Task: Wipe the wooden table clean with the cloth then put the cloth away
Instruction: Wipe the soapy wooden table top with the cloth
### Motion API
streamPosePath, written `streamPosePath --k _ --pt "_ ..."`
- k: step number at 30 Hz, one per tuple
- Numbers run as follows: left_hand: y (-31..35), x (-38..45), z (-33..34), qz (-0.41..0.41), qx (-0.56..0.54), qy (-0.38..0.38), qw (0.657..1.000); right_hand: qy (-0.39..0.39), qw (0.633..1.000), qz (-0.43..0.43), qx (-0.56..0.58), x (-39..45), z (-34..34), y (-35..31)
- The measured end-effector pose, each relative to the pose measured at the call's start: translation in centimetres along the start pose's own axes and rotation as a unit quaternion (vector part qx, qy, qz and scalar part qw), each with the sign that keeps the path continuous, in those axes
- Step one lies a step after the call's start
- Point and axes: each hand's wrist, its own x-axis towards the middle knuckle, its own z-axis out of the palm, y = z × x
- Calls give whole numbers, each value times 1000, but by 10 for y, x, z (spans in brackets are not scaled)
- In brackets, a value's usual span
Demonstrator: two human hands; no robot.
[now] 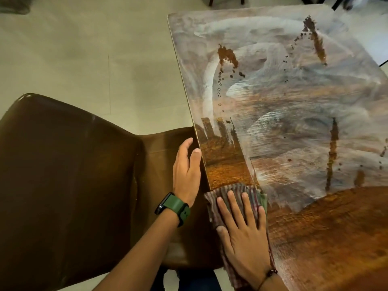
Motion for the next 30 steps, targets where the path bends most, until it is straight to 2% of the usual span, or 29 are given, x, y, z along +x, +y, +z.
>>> streamPosePath --k 3,7,10,16,19,23,26,30 --pt "-2 8 1 -4 -17 -17 1000 12 1000 9 6 38 -8 -3" --pt "-10 17 5 9 -15 -23 1000 51 999 10 -10 142 -23 -2" --pt "-13 25 8 18 -13 -18 1000 35 999 6 -14 216 -36 -7" --pt "-3 30 10 40 0 0 999 40 998 43 33 312 -62 -17" --pt "-2 19 12 62 16 -25 998 31 997 59 49 344 -75 -20" --pt "1 5 15 69 22 -43 996 26 999 17 41 310 -68 -14" --pt "8 9 20 69 12 -32 997 18 1000 -16 9 227 -50 2" --pt "15 24 31 49 -16 -31 998 44 999 -22 -4 103 -21 14"
